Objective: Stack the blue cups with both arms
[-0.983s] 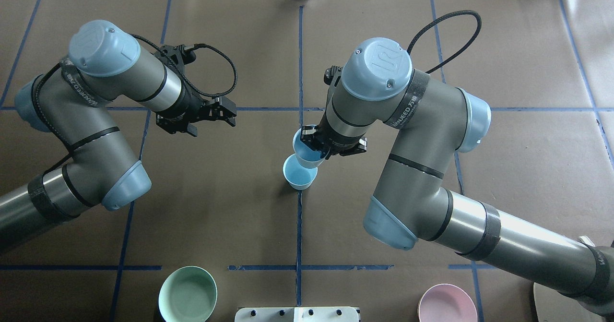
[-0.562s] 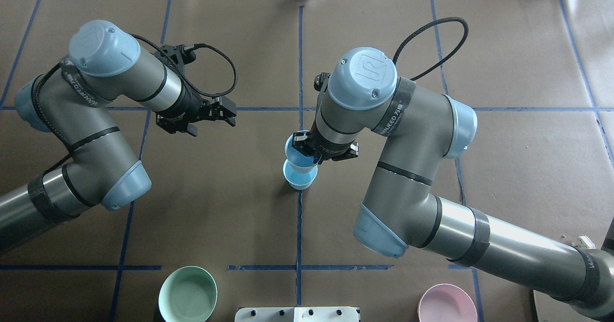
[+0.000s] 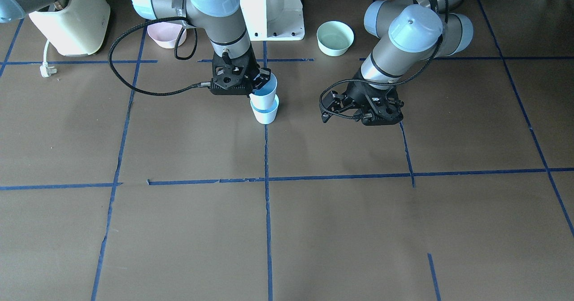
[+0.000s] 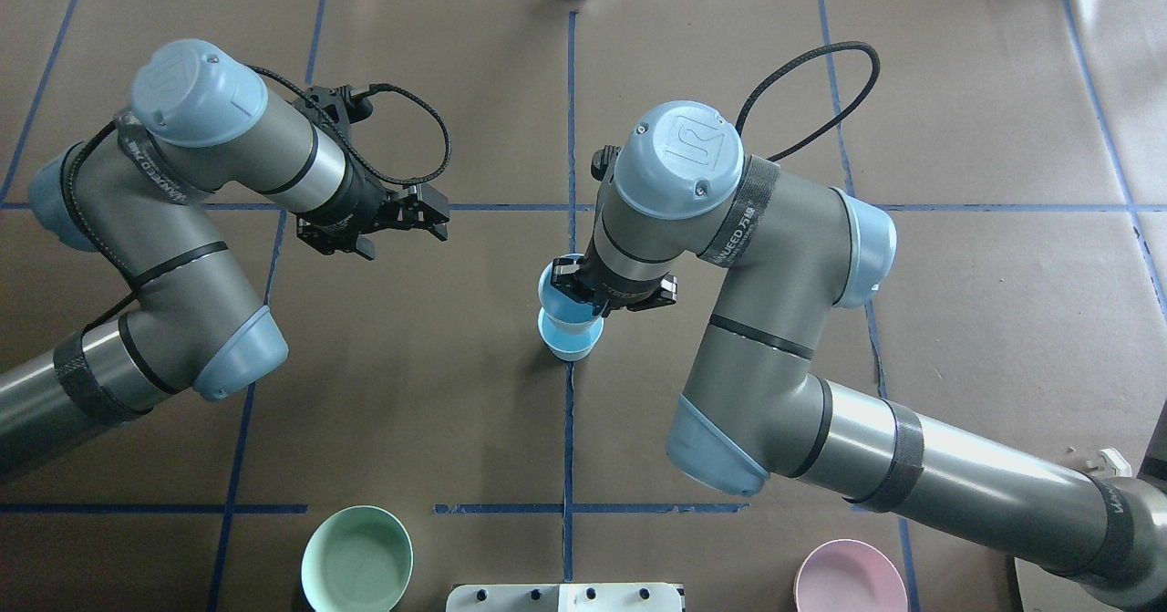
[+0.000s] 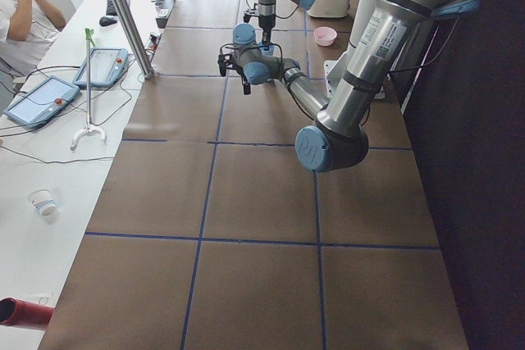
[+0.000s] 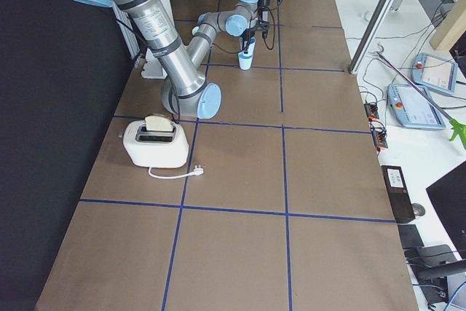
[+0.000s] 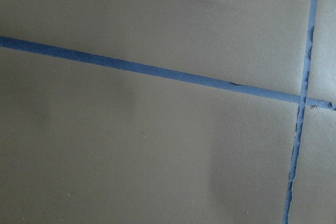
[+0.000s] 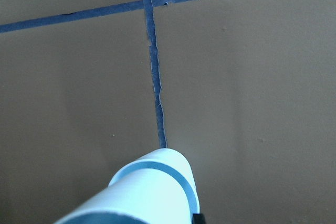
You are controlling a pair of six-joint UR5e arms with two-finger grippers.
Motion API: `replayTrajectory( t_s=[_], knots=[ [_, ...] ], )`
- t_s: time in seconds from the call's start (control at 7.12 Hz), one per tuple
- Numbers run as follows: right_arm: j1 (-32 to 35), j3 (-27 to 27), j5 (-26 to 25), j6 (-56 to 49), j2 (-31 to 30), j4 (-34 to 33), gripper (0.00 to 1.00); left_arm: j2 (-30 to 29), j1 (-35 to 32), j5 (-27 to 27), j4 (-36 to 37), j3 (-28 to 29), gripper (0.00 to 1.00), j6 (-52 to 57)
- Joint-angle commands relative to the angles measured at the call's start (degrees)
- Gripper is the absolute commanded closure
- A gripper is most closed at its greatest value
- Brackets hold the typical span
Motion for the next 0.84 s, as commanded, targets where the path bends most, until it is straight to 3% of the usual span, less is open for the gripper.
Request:
replayTrajectory(
  t_s=[0.0,0.28,0.42,0.56,0.7],
  knots=[
    [0.1,0.1,0.1,0.0,0.1,0.1,0.0,0.1,0.0,0.1,0.0,0.0,0.0,-0.1],
    [0.9,1.5,0.7,-0.1,0.1,0.2,0.0,0.1,-0.1,0.1,0.0,0.0,0.0,0.1],
    [5.8,5.9,4.6,-0.7,-3.9,-0.1,0.0,1.2,-1.0,-0.4,0.0,-0.1,0.0,2.7],
    [11.4,11.6,9.8,-2.7,-13.4,0.1,0.0,4.6,-3.2,-0.7,-0.1,-1.6,0.0,9.7],
    [17.3,14.3,12.4,-12.5,-19.4,-0.1,0.0,8.9,-7.8,-4.6,0.2,-3.1,0.0,16.3]
  ],
)
